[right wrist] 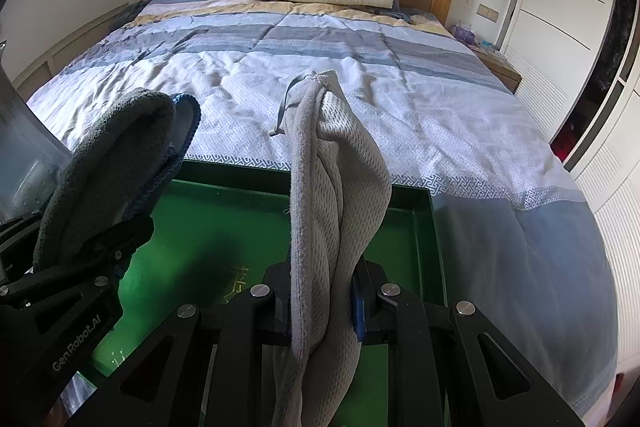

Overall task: Organize soft objects
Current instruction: 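Carry the grey towel and grey pouch over the green tray with both tools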

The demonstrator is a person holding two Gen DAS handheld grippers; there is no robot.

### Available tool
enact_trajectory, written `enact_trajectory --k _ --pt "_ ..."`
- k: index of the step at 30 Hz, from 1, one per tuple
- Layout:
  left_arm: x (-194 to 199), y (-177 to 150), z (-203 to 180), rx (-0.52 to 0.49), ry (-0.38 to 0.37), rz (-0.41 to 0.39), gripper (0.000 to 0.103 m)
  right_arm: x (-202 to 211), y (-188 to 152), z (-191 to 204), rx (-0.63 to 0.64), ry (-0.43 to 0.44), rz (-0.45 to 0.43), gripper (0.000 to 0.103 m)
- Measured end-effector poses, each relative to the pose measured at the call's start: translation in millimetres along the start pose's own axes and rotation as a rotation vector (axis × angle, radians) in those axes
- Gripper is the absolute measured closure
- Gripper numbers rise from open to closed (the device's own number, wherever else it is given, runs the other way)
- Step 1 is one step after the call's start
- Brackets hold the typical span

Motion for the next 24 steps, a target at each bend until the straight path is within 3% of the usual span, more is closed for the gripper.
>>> enact_trajectory --k 24 --pt "-9.6 -3.5 7.1 0.006 0.024 0.017 0.077 -8.3 -1.1 -0.1 -0.021 0.012 0.024 0.083"
Point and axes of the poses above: each gripper's, at about its wrist camera, not at the fingertips, and x roughly against the way its jaws point, z to its left, y to its top, the point moved 9 cm from there along -x, roughly the way its jaws point, and after that the axes turned 8 degrees about x, right-handed, at the moved point
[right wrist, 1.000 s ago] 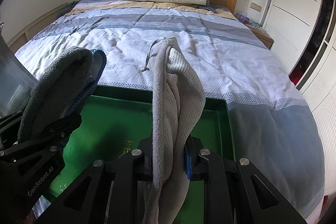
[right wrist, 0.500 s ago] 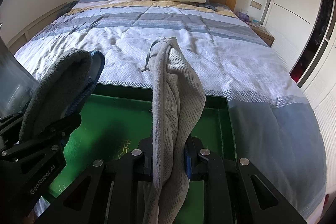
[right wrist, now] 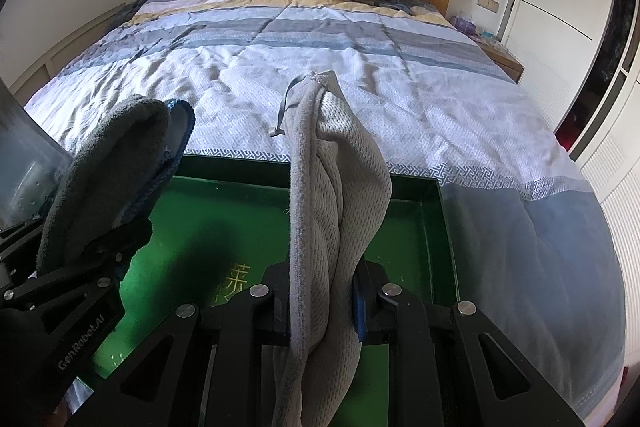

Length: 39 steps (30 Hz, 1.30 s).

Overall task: Organize soft objects
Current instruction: 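Carry the grey towel and grey pouch over the green tray with both tools, then open both tools to drop the towel and pouch into the green tray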

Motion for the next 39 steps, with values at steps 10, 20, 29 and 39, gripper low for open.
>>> enact_trajectory --k 10,20,29,39 --pt "-4.4 -4.0 -0.1 0.002 0.009 0.017 0.076 -7.3 1.7 0.9 -0.002 0.004 0.016 0.083" --pt "-7.8 -8.3 -0.5 0.000 0.003 0.034 0.070 -16.1 1.7 -0.1 -0.005 -0.005 0.034 0.077" --pt "-1.8 -4.7 -4.4 -0.015 0.005 0.001 0.043 -14.3 1.5 -5.5 -0.026 -0.013 0.024 0.055" --pt "6.5 2.4 -2.3 -0.015 0.008 -0.033 0.032 0.9 4.5 -11.8 -0.041 -0.032 -0.015 0.030"
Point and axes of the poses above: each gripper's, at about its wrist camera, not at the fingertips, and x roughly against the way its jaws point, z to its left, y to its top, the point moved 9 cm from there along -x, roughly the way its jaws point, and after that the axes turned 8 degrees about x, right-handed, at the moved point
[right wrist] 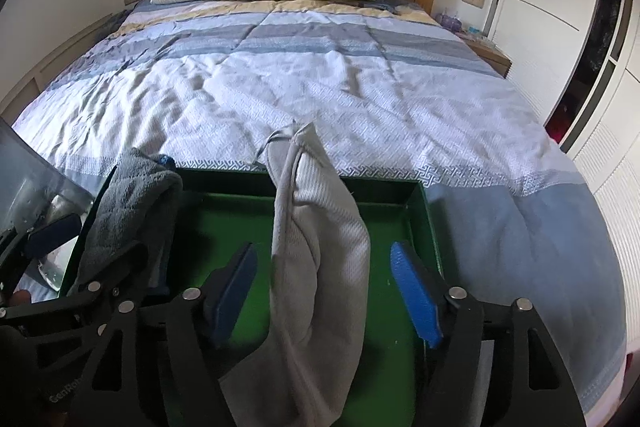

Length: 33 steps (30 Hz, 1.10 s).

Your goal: Organize soft objects

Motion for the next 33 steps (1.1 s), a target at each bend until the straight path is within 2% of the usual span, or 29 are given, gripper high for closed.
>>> enact_trajectory --k 4,17,25,29,33 --pt "4.4 1.1 1.0 0.008 -0.011 -0.002 0.032 6.6 1.7 -2.0 0.001 -0.019 -0.010 0.023" --pt "41.6 -12.5 -10.0 0.010 -0.090 0.002 0.032 49.1 9.8 -9.9 -0.013 -0.082 -0.050 0.022" --pt "113.9 -53.3 4.6 0.003 -0.163 0.019 0.032 114.9 -3.8 2.0 -0.021 -0.097 -0.086 0.018" --pt "153.5 -74.7 28.5 0.004 -0.178 0.030 0.032 154.0 -21.7 22.7 -0.001 -0.089 -0.092 0.018" --pt "199.1 -97.7 70.4 -0.028 -0.150 0.009 0.032 193.7 -42.1 54.2 0.014 -0.048 -0.092 0.018"
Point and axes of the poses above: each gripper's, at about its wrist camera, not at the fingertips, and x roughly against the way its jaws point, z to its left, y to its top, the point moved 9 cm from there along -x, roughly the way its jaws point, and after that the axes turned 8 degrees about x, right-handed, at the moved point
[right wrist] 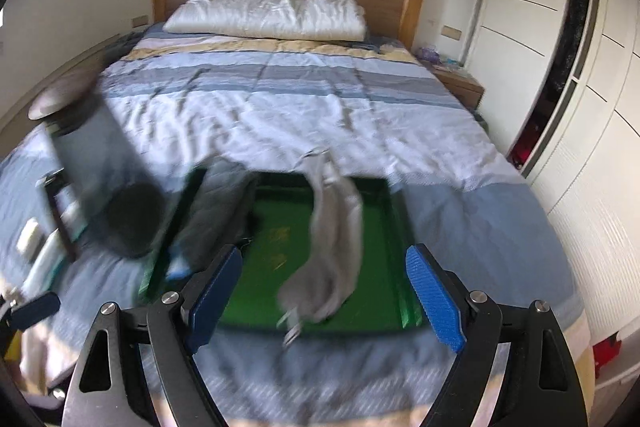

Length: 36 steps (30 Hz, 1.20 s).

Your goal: Organize soft objects

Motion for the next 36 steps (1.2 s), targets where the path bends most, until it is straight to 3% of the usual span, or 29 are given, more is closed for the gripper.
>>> enact_trajectory --k 8,14,17,27,36 --pt "77.1 -51.8 109.7 -0.024 0.135 -0.037 0.032 73.4 -21.6 95.2 0.036 0.167 -0.019 0.018" --pt "96.1 -88.6 198.7 -0.026 0.255 -0.021 0.032 92.3 -19.6 174.6 0.051 0.270 -0.025 0.018" --pt "94.3 -103.6 233.1 -0.017 0.276 0.008 0.032 90.9 -14.6 214.5 0.059 0.299 -0.021 0.018" --pt "53.6 -130.8 296.9 0.022 0.255 0.113 0.032 10.1 0.4 319.4 0.073 0.333 0.088 0.018" --pt "21.9 -139.5 304.9 0.018 0.214 0.168 0.032 -60.2 11.8 349.7 0.043 0.306 0.167 0.015"
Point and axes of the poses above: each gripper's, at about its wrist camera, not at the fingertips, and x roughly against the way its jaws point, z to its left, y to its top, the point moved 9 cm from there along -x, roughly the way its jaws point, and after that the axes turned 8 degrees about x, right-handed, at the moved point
